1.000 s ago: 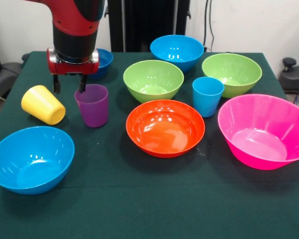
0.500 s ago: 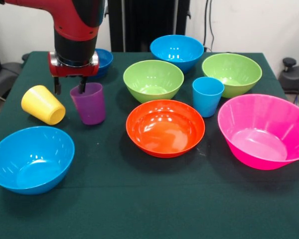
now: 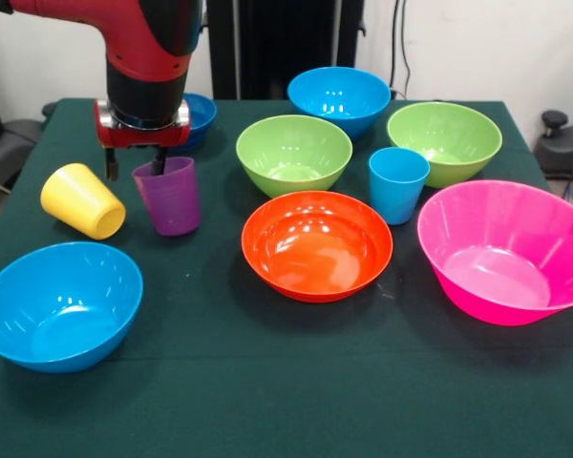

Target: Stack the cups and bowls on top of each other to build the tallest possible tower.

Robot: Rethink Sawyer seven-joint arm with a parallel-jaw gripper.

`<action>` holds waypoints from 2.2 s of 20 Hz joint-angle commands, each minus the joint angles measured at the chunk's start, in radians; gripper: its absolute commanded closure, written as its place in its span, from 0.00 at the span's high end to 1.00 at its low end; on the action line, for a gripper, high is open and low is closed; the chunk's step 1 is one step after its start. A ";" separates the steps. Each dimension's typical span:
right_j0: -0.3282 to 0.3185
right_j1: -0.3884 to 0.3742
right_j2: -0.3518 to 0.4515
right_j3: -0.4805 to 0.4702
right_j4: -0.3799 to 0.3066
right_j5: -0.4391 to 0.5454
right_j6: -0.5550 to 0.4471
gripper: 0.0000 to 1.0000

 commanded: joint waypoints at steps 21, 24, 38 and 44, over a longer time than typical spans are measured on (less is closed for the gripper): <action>-0.007 0.083 0.049 0.047 -0.083 -0.217 -0.068 1.00; -0.013 0.087 0.051 0.048 -0.075 -0.240 -0.073 1.00; 0.002 0.087 0.029 0.049 -0.071 -0.274 -0.045 1.00; 0.002 0.082 0.028 0.051 -0.078 -0.260 -0.067 1.00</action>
